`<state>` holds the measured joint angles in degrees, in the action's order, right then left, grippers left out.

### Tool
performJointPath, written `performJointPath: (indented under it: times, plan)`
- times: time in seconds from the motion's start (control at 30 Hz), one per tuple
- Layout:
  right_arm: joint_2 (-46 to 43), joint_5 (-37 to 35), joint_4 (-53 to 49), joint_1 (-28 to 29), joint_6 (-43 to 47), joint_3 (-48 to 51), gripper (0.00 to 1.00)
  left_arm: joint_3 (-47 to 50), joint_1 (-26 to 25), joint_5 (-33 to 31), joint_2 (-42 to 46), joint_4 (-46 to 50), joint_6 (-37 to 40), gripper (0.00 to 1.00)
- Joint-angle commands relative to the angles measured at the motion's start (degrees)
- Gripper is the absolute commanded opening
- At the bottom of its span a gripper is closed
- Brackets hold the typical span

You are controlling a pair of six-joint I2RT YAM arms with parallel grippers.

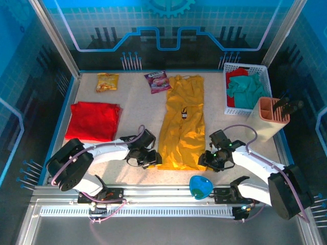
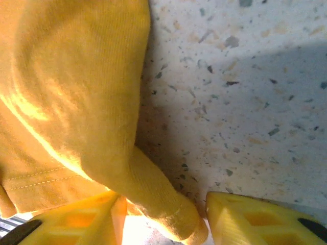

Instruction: Fold and stack the t-shirts

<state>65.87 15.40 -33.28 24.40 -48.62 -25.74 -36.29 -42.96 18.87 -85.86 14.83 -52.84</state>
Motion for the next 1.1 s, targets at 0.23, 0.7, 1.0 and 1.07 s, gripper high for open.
performJointPath:
  times: [0.23,0.7,1.0,1.07]
  plan:
    - [0.46,4.89,10.01,1.80,0.01,1.69,0.29,-3.81,-4.94,1.51,-7.92,-14.05,-1.15,0.33]
    - [-2.75,5.17,5.88,1.78,-0.33,1.50,0.03,-4.31,-5.71,1.69,-8.64,-13.46,-1.40,0.07]
    - [-13.85,-3.21,-14.18,1.70,-5.73,1.70,0.00,-1.44,-8.98,1.88,-6.11,-13.19,-2.31,0.00]
    - [-18.38,-4.19,-14.93,1.62,-7.99,2.95,0.00,-0.65,-10.13,1.23,-5.41,-13.61,-3.11,0.00]
